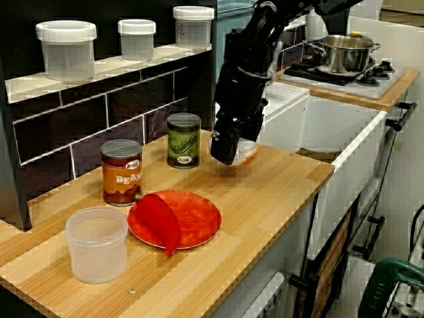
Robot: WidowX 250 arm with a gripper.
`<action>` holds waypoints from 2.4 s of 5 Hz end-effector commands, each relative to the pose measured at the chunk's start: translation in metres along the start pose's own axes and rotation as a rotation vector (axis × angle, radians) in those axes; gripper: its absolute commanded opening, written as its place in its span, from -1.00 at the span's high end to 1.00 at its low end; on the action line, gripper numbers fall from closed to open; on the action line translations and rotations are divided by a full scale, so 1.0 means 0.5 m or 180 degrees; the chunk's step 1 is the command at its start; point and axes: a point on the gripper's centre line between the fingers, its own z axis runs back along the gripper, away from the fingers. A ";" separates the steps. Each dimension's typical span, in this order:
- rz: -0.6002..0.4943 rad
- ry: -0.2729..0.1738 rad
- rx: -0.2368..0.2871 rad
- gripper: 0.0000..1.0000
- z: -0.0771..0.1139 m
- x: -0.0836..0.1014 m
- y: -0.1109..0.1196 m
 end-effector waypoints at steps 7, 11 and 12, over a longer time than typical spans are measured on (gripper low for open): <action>0.0297 -0.0059 0.0042 -1.00 -0.014 0.037 -0.025; 0.0783 -0.0002 -0.0292 -1.00 0.083 0.043 0.088; 0.0844 -0.0102 -0.0289 -1.00 0.095 0.040 0.128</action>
